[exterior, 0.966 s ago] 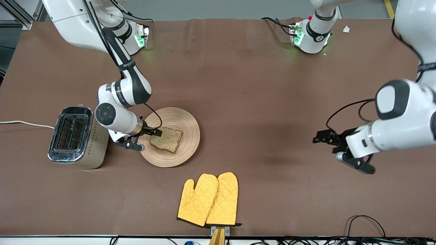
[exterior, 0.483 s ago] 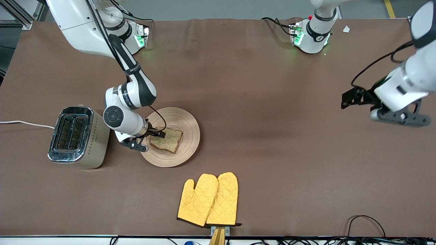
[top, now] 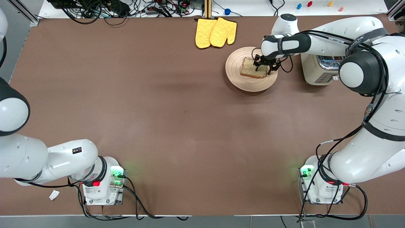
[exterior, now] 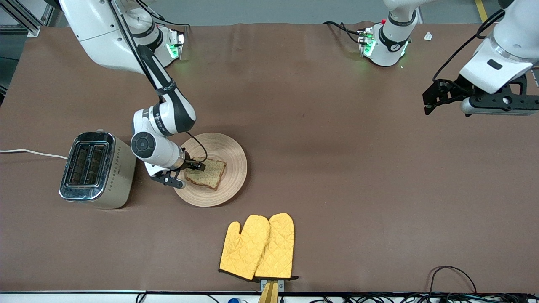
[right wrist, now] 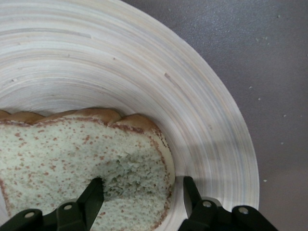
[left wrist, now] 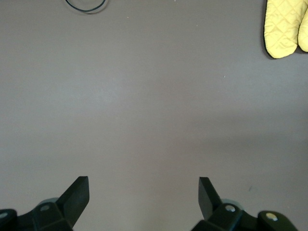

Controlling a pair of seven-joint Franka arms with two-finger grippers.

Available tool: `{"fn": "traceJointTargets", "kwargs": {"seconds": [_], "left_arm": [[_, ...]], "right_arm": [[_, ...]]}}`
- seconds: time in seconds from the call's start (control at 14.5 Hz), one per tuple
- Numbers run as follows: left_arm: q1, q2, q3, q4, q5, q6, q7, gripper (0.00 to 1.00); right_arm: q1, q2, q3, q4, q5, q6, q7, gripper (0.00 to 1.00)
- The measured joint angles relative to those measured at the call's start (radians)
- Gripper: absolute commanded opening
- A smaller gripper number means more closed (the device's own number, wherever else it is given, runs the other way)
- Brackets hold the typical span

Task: Move plate and put bread in toaster
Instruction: 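Close the right gripper on the bread slice edge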

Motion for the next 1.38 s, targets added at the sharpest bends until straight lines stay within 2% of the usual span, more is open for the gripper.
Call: {"fn": "traceJointTargets", "kwargs": {"seconds": [0.21,0.34,0.41,0.48,0.62,0.76,1.03,1.17,1.38], "left_arm": [[0.000,-0.017,0.000,-0.015,0.000,0.008,0.002,1.00],[-0.005,-0.019,0.002,-0.010,0.000,0.007,0.002,1.00],[-0.025,-0.019,0.021,-0.007,0.000,0.007,0.002,1.00],[-0.072,-0.019,0.070,-0.004,0.000,0.006,0.002,1.00],[-0.201,-0.019,0.222,0.001,0.001,-0.009,0.002,1.00],[-0.267,-0.019,0.321,0.007,0.001,-0.021,0.016,1.00],[-0.306,-0.019,0.358,0.007,0.001,-0.044,0.021,1.00],[-0.307,-0.019,0.359,0.007,0.001,-0.048,0.021,1.00],[-0.306,-0.019,0.363,0.007,-0.001,-0.071,0.020,1.00]], "right_arm": [[0.000,0.000,0.000,0.001,0.001,0.002,0.000,0.46],[0.002,0.000,0.002,0.002,0.003,0.010,0.001,0.25],[0.001,0.000,0.002,0.001,0.003,0.010,0.001,0.11],[0.002,0.000,0.002,0.001,0.003,0.010,0.001,0.01],[0.002,0.000,0.003,0.004,0.006,0.012,0.007,0.00],[0.002,-0.001,0.004,0.007,0.007,0.008,0.020,0.00],[0.002,-0.001,-0.001,0.035,0.003,-0.057,0.023,0.00],[0.002,-0.006,-0.005,0.099,-0.034,-0.191,0.022,0.00],[0.002,-0.030,-0.010,0.244,-0.167,-0.455,0.036,0.00]]}}
